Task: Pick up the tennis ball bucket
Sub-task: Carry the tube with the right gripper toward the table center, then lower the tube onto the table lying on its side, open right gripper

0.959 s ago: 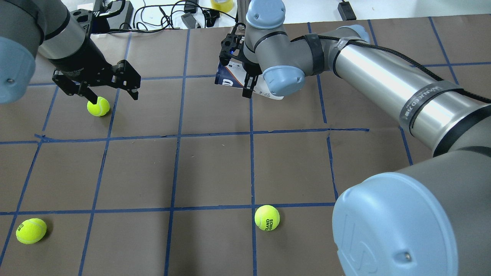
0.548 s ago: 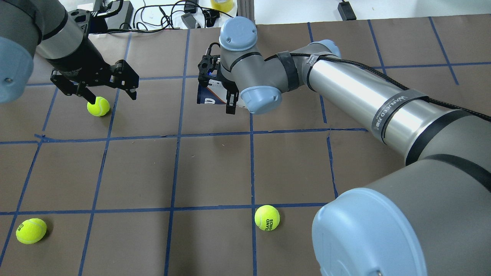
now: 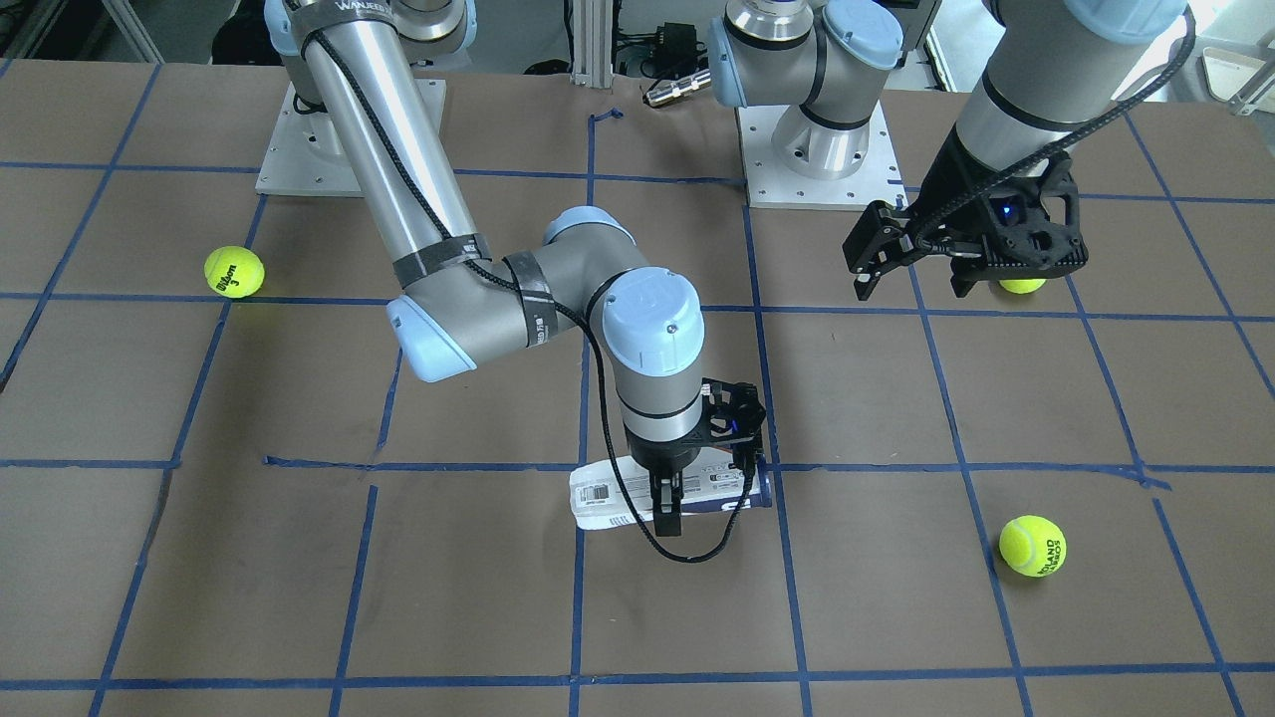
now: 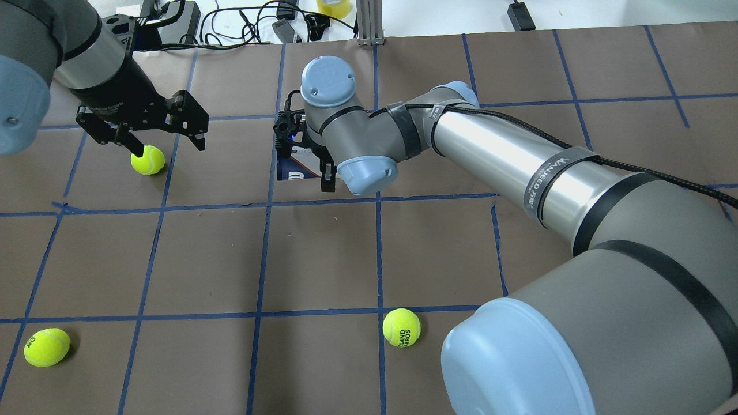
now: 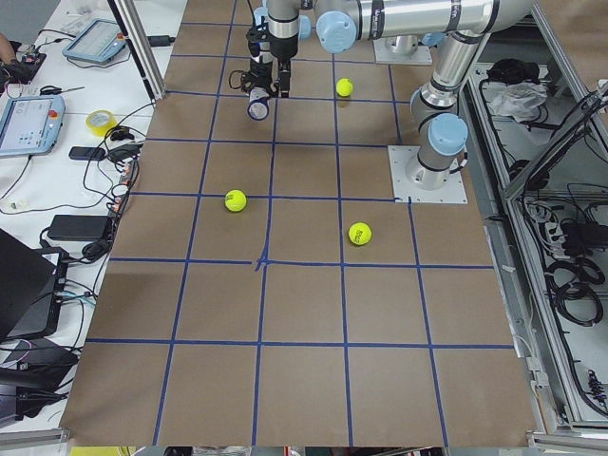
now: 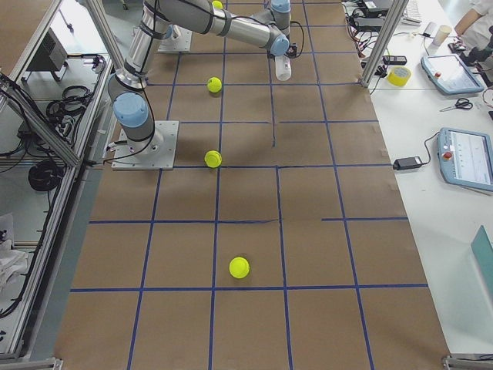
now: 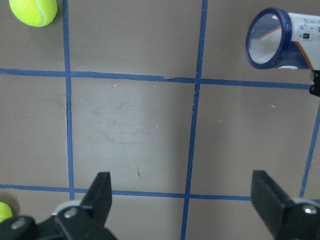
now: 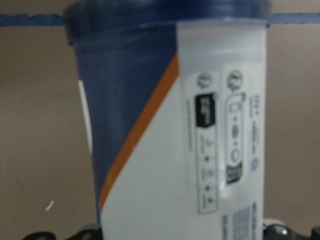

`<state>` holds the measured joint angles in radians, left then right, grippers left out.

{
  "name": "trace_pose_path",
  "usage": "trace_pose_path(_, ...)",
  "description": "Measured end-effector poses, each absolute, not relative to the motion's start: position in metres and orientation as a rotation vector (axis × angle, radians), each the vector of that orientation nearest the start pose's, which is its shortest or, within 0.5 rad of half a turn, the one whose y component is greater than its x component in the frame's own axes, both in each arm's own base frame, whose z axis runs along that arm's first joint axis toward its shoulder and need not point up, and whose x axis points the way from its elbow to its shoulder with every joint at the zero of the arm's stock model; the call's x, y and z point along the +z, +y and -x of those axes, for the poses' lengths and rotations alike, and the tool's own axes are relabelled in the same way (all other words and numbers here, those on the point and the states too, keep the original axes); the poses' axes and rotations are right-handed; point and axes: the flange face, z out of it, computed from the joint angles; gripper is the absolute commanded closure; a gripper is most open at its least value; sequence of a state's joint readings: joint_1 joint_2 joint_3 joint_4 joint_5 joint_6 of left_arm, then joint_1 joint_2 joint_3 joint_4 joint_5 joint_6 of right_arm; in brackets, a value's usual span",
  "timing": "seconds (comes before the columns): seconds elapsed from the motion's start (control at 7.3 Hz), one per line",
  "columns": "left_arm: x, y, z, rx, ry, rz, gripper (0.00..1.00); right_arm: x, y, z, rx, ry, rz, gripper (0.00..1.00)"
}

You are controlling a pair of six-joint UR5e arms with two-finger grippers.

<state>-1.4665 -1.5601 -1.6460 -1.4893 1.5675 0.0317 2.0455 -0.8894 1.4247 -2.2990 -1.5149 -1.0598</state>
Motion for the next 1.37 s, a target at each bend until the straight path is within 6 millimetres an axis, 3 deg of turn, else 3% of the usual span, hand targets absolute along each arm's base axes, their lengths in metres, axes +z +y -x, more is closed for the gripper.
trace_pose_path(0.55,0.4645,-0.4996,0.082,-0.029,3.141,0.113,0.0,0.2012,-0.5737,-0.4597,-0.291,2.242,2.183,0.29)
trace_pose_path(0.96,0.4638,-0.5,0.082,-0.027,3.141,0.113,0.0,0.2035,-0.5756,-0.4539,-0.268,2.308,2.154,0.18)
trace_pose_path(1.1,0.4638,-0.5,0.082,-0.027,3.141,0.113,0.0,0.2026,-0.5759,-0.4533,-0.261,2.326,2.146,0.05)
trace_pose_path(1.37,0.4632,-0.5003,0.082,-0.024,3.141,0.113,0.0,0.2026,-0.5759,-0.4535,-0.26,2.352,2.116,0.0)
